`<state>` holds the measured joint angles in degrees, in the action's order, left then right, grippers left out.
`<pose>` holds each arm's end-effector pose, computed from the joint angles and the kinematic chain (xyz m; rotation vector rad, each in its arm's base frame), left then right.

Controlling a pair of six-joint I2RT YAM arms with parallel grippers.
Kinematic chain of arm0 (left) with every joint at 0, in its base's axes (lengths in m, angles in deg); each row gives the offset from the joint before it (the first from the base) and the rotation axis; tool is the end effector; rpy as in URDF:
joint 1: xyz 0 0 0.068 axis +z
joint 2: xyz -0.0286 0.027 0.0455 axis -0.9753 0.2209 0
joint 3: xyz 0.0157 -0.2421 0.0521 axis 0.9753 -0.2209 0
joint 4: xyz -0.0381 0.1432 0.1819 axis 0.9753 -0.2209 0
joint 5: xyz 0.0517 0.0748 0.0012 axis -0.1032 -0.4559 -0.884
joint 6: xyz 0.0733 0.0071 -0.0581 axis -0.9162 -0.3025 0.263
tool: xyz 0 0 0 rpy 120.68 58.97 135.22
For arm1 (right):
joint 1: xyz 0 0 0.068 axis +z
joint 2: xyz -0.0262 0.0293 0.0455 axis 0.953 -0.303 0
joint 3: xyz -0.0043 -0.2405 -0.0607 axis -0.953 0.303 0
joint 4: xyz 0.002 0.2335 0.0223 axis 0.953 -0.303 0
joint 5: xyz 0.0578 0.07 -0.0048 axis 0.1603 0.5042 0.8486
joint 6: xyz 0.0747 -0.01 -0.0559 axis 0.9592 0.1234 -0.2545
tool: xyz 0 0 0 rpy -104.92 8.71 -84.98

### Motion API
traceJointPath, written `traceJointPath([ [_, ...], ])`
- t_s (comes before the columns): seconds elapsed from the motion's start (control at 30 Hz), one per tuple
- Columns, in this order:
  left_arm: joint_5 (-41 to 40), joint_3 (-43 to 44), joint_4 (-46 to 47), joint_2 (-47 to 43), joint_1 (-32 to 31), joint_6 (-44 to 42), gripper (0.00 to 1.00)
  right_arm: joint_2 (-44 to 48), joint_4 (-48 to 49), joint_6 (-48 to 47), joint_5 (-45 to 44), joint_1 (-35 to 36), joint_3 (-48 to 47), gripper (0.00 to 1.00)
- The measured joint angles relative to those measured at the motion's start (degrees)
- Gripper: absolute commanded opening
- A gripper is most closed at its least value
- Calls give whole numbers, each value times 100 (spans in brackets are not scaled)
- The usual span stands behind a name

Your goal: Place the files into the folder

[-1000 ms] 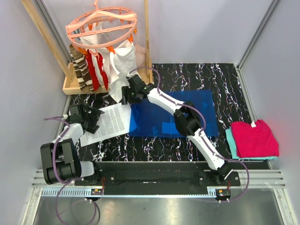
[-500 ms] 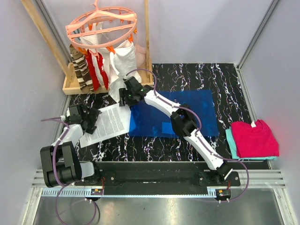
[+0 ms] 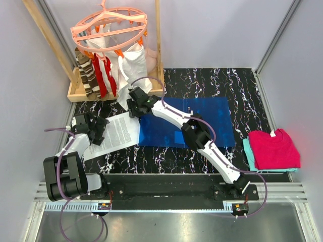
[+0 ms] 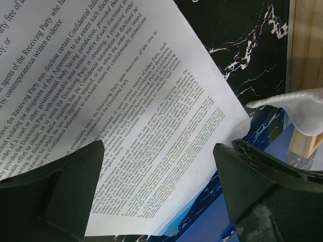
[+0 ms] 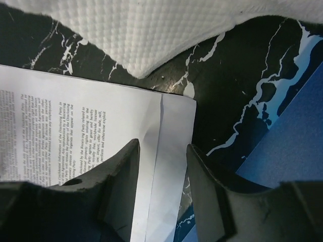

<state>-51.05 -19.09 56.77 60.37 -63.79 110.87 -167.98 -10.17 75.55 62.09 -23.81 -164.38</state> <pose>0.2483 0.0522 0.1234 -1.4657 2.0299 -0.4486 0.3748 0.4263 0.1155 -0.5459 2.3955 0.6008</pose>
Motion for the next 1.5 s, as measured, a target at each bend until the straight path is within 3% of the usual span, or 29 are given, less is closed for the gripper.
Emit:
traceJointPath([
  [0.03,-7,0,0,0,-2,2,94,22,-9,-50,-81,35,31,51],
  [0.17,-31,0,-2,0,-2,11,94,72,-28,-293,-455,184,83,71],
  [0.23,-31,0,-7,0,-2,13,94,103,-87,-431,-592,240,101,74],
  [0.37,-42,0,-35,0,-7,13,94,151,-212,-592,-638,302,122,69],
  [0.5,-48,0,-105,0,-9,11,94,151,-310,-605,-579,306,105,50],
  [0.6,-52,0,-125,-2,-13,11,94,151,-369,-592,-573,306,26,45],
  [0.8,-66,0,-131,-2,-17,11,94,144,-391,-584,-439,306,-273,48],
  [1.07,-66,0,-129,-2,-39,13,94,-22,-310,-518,-221,299,-341,60],
  [1.5,-74,-66,-125,35,-59,13,93,-212,249,-247,540,260,-262,67],
])
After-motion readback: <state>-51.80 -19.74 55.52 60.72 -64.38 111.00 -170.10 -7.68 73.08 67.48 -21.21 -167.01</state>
